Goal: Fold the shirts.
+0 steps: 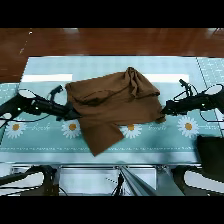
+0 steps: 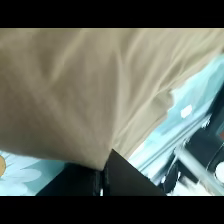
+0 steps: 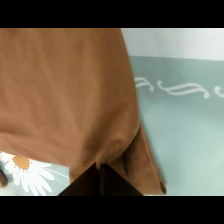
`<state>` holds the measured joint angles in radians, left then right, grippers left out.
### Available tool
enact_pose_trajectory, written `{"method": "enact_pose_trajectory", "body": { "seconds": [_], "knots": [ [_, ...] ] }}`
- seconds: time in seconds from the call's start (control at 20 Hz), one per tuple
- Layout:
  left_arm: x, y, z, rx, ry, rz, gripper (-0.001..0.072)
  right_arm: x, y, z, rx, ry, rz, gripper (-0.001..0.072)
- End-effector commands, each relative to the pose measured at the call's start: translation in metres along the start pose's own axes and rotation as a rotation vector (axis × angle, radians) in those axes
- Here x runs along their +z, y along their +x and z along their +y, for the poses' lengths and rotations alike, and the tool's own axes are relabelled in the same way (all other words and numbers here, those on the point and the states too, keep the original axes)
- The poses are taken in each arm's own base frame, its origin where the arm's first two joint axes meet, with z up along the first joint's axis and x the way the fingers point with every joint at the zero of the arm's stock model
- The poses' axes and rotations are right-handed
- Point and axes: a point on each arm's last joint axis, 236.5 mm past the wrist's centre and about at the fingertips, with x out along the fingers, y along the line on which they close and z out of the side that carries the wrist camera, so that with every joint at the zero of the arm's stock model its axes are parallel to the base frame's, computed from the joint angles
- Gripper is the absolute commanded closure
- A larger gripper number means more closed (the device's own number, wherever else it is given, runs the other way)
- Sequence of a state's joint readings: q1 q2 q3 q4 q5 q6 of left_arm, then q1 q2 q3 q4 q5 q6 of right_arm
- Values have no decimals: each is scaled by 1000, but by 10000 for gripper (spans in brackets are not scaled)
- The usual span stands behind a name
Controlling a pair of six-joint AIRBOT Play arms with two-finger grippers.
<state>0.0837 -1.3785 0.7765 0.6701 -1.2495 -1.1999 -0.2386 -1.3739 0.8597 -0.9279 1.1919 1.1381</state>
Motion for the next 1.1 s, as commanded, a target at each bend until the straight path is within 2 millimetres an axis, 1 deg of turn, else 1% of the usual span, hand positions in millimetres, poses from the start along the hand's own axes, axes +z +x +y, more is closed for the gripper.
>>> {"method": "enact_pose_trajectory", "body": {
  "seconds": [0.0,0.05,0.1,0.15,0.2,0.25,0.3,0.35,0.4,0.45,0.5,0.55,0.6,0.7,0.75,0.8,0.9,0.95,1.05],
  "knots": [
    [21,-45,-27,-18,89,-114,687,-2,-11,12,22,-13,10,685],
    [28,-63,-43,-20,157,-157,687,3,-24,18,22,-34,-19,685],
    [36,-86,-65,-12,253,-224,687,14,-44,29,20,-71,-78,685],
    [43,-113,-92,0,356,-308,687,26,-67,43,14,-126,-154,685],
    [47,-139,-121,7,440,-388,687,40,-98,65,5,-210,-252,686],
    [47,-167,-154,2,526,-465,687,51,-131,87,-8,-281,-356,686],
    [41,-196,-190,-6,620,-548,688,61,-171,114,-19,-352,-480,686],
    [31,-224,-225,-10,709,-626,687,65,-210,141,-31,-413,-600,687],
    [16,-253,-259,-7,803,-706,687,65,-250,168,-44,-462,-717,687],
    [-3,-280,-290,-2,884,-783,687,58,-291,195,-53,-506,-832,687],
    [-22,-303,-317,2,953,-850,687,48,-325,219,-58,-545,-927,687],
    [-46,-325,-344,5,1027,-919,687,33,-359,243,-62,-579,-1016,687],
    [-69,-342,-365,2,1080,-976,687,20,-383,258,-69,-592,-1078,687],
    [-114,-372,-397,5,1148,-1085,688,-4,-425,279,-97,-591,-1190,688],
    [-136,-385,-407,19,1165,-1138,688,-14,-443,285,-118,-590,-1237,688],
    [-152,-396,-412,49,1171,-1189,687,-25,-459,292,-133,-591,-1281,688],
    [-183,-415,-415,103,1166,-1290,688,-45,-483,310,-131,-615,-1348,688],
    [-195,-421,-413,132,1157,-1332,688,-55,-494,318,-131,-630,-1383,688],
    [-213,-428,-403,174,1112,-1380,688,-70,-513,326,-151,-641,-1442,689]
  ]
}}
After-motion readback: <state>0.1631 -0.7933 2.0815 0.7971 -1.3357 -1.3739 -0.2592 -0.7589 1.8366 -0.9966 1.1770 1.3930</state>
